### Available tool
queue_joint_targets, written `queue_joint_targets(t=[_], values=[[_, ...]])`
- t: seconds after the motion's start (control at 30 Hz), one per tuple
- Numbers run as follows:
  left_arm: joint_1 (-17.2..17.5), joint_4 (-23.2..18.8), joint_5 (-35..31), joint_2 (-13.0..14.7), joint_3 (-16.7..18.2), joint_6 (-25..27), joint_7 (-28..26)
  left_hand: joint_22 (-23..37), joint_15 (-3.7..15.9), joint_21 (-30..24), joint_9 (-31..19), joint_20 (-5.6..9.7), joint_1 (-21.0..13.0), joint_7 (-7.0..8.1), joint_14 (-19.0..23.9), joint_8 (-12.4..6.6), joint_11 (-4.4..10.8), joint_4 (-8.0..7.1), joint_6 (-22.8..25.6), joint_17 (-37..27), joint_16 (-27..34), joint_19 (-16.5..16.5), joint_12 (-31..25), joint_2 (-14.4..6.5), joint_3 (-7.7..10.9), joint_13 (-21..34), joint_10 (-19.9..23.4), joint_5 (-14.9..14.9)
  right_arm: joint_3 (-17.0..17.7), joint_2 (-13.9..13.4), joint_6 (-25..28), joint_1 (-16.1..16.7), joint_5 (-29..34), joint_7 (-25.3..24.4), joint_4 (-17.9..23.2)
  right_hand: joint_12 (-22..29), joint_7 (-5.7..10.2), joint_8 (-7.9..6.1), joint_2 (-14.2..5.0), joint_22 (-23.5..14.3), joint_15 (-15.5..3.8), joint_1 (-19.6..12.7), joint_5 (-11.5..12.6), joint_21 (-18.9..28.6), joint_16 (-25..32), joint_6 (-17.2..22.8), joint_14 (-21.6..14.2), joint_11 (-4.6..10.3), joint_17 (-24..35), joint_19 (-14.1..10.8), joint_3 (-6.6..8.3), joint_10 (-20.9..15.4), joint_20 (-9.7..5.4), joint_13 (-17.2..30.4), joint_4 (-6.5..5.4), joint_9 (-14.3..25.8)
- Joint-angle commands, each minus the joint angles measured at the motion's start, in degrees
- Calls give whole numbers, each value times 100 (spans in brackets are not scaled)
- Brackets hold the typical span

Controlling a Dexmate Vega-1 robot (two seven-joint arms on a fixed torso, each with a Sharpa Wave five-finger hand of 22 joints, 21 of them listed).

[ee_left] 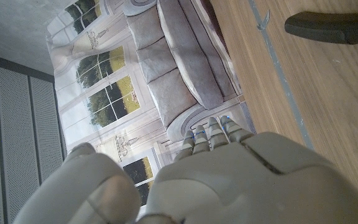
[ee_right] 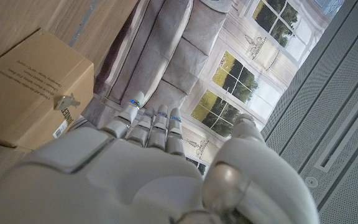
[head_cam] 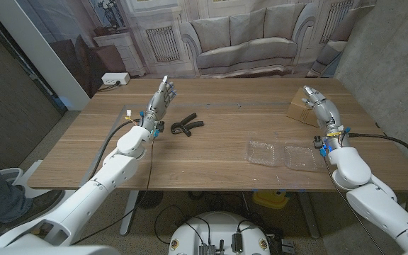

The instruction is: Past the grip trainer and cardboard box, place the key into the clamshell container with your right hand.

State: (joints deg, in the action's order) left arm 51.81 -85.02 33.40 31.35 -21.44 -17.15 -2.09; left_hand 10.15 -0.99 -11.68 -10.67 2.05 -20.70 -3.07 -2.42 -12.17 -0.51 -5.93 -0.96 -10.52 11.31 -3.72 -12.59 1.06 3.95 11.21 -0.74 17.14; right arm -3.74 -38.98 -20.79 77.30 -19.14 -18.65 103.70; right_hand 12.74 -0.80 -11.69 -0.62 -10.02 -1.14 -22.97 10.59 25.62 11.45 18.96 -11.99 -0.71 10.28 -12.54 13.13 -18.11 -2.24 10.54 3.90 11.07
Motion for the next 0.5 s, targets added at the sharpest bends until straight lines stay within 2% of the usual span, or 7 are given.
queue_joint_targets(t=[0.03,0.5], values=[[98,-155,-111,-8,-15,-46,-157,16,10,2,-16,-42,-65,-9,32,-4,-1,-1,39,-12,2,1,-12,-11,-15,-3,45,9,222,20,26,224,133,-78,84,49,-1,-55,-32,-7,-8,-6,-4,-19,30,50,-43,-3,18,-42,25,-66,-248,7,31,10],[125,-308,-196,-40,-75,-4,-235,16,17,-1,-17,-45,-83,10,92,-17,7,4,106,-12,14,20,-20,-26,-25,-3,93,8,514,37,94,515,325,-175,195,48,14,-50,-43,-9,-19,-29,-3,-46,27,65,-75,7,18,-62,23,-87,-247,8,54,12]])
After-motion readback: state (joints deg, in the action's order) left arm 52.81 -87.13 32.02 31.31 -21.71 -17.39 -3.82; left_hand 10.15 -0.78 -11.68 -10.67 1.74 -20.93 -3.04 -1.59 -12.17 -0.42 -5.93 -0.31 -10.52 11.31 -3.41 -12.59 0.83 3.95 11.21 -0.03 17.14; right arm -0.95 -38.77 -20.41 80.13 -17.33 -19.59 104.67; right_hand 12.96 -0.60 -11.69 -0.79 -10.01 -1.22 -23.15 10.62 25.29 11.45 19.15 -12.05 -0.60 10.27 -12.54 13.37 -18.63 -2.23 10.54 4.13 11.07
